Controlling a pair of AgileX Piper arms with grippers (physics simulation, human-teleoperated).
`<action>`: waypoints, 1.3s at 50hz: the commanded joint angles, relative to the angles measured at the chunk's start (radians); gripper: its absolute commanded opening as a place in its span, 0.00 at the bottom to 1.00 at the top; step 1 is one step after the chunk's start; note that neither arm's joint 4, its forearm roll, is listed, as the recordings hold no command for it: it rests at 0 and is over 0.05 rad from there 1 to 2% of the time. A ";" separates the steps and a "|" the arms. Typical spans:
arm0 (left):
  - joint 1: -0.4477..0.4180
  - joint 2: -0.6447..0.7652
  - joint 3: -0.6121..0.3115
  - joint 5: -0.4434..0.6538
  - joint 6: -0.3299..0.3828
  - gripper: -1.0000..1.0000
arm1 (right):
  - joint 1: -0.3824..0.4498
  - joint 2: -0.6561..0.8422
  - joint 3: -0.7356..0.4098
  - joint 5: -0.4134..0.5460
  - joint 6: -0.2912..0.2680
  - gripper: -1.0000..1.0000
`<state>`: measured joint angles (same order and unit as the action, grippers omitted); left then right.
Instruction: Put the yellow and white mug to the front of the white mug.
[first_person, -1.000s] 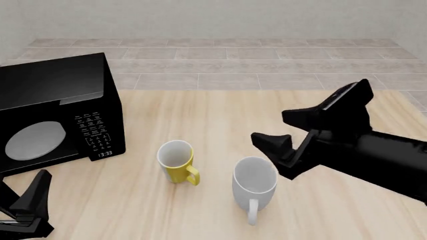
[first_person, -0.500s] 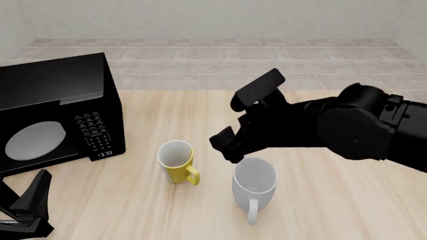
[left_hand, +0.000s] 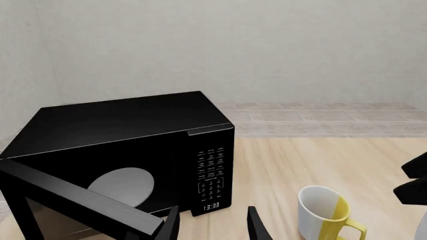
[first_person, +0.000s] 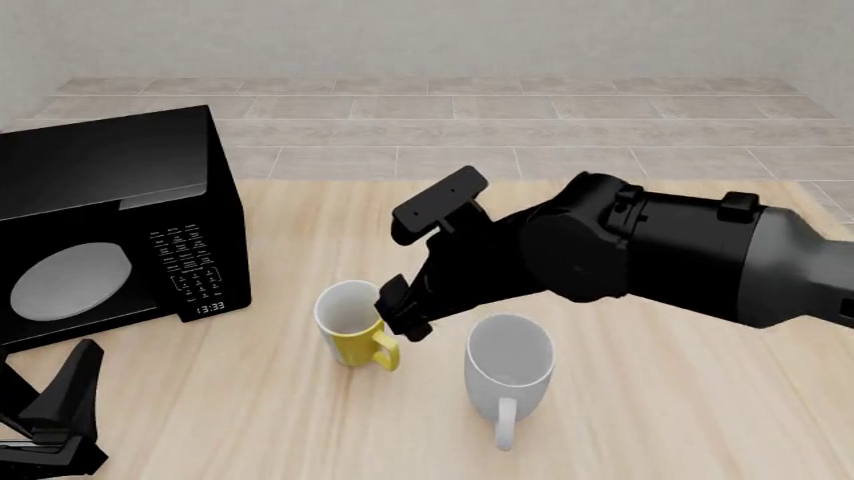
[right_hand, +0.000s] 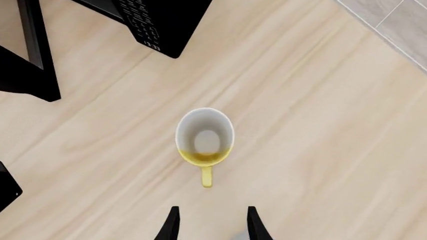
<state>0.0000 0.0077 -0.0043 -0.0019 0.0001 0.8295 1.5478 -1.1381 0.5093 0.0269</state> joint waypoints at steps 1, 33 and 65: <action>0.000 0.000 0.000 0.000 0.000 1.00 | 0.002 0.093 -0.061 0.007 0.004 1.00; 0.000 0.000 0.000 0.000 0.000 1.00 | 0.056 0.234 -0.048 -0.053 0.064 1.00; 0.000 0.000 0.000 0.000 0.000 1.00 | 0.036 0.373 -0.040 -0.139 0.106 1.00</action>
<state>0.0000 0.0077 -0.0043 -0.0019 0.0000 0.8661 1.8777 -1.1871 0.4029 0.1153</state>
